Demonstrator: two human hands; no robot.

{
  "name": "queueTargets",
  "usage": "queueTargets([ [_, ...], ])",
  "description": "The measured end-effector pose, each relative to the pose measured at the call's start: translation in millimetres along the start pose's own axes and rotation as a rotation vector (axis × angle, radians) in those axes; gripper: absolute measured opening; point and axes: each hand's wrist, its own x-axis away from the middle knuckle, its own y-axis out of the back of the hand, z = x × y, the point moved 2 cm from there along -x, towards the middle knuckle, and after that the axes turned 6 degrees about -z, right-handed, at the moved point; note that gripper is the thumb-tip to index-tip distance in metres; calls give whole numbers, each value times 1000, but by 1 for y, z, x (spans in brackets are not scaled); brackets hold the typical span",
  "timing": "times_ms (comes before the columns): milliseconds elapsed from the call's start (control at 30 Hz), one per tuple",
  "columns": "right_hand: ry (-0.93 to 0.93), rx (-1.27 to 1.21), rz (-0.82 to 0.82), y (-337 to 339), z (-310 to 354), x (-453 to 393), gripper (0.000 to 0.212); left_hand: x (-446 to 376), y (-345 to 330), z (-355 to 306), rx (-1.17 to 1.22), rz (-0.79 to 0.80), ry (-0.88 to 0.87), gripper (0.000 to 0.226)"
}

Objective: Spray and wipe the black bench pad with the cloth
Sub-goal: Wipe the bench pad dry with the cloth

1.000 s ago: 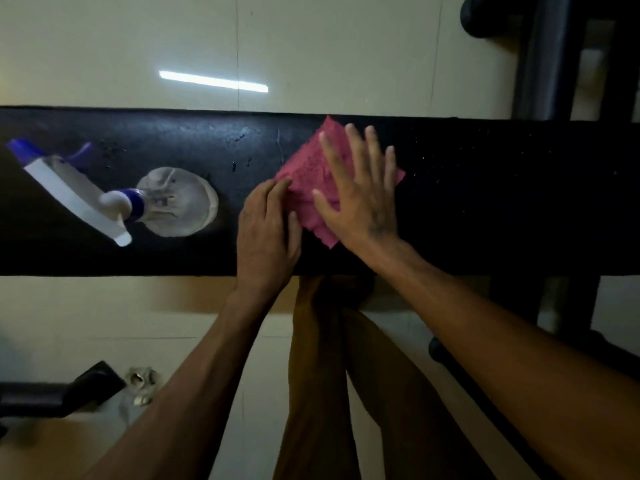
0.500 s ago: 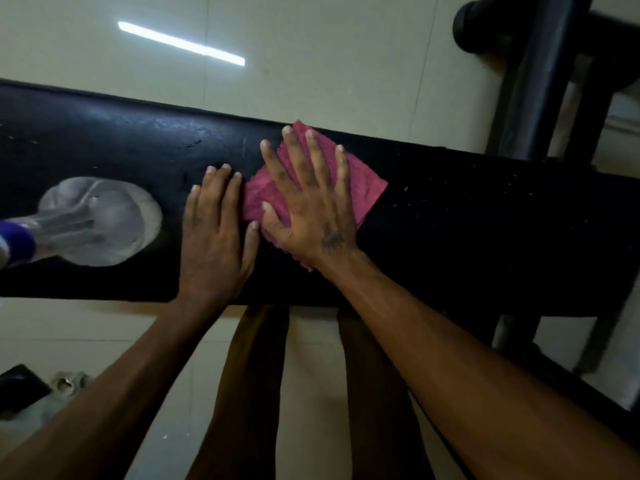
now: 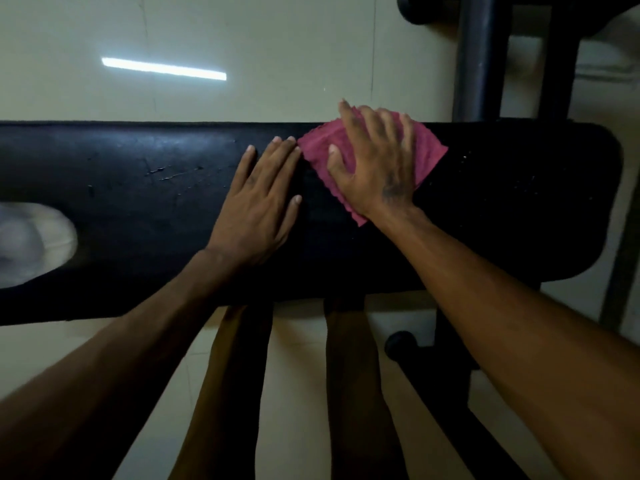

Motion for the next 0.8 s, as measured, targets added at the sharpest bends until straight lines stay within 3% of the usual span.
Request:
queueTargets([
  [267,-38,6,-21,11,-103,7,57,-33,-25,-68,-2,60,-22,62],
  [433,-26,23,-13,16,-135,12,59,-53,-37,-102,6,120,-163,61],
  [800,-95,94,-36,26,-200,27,65,-84,-68,-165,3,122,-235,63],
])
